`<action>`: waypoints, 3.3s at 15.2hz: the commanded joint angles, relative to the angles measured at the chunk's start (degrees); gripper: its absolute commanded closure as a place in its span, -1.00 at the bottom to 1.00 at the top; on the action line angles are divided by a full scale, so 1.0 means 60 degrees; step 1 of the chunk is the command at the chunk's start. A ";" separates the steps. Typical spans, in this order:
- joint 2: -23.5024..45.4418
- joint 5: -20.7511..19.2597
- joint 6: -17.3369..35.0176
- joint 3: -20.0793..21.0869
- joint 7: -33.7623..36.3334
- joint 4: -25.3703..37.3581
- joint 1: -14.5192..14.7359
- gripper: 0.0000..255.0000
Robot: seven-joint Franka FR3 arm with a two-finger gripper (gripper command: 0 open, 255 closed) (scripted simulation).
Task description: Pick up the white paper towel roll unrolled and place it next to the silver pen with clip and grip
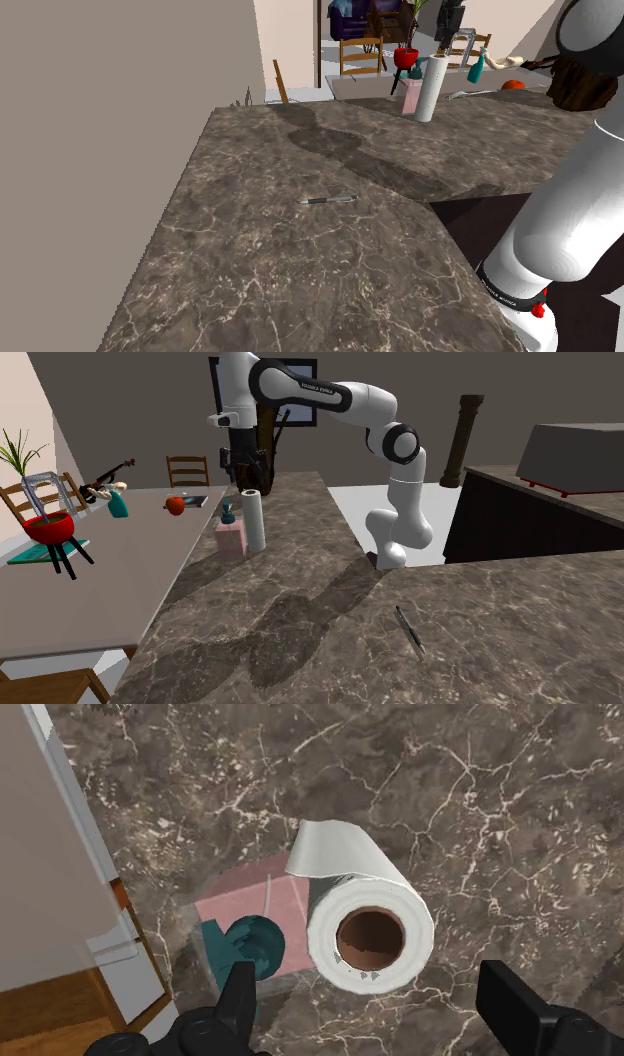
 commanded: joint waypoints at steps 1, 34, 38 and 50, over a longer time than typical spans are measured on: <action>0.0723 0.0167 -0.1247 -0.0299 -0.1911 0.1310 -0.0266 -1.00; -0.1453 -0.0672 0.1236 0.0359 -0.1316 -0.1955 0.0317 -1.00; -0.2004 -0.0826 0.2155 0.0569 -0.1186 -0.3025 0.0333 -1.00; -0.2096 -0.0880 0.2750 0.0566 -0.1142 -0.3701 0.0312 -1.00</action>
